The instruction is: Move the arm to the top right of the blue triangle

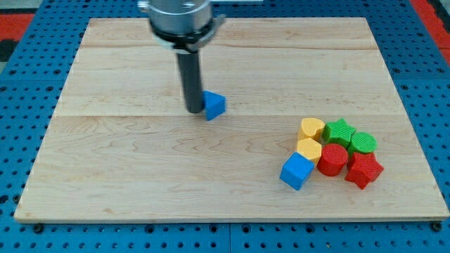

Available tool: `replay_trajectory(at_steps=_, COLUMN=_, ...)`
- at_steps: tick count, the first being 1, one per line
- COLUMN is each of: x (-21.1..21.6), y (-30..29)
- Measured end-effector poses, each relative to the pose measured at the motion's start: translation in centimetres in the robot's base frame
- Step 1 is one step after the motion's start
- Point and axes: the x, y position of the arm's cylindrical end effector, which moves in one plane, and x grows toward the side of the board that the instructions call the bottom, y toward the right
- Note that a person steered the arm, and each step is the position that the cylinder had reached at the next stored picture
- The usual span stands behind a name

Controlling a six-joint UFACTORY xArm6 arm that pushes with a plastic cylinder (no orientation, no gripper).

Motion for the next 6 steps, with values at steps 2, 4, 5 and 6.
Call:
replay_trajectory(at_steps=2, x=-2.8, y=3.8)
replay_trajectory(at_steps=4, x=-1.5, y=10.7)
replay_trajectory(at_steps=5, x=-4.3, y=10.2)
replay_trajectory(at_steps=6, x=-4.8, y=10.6)
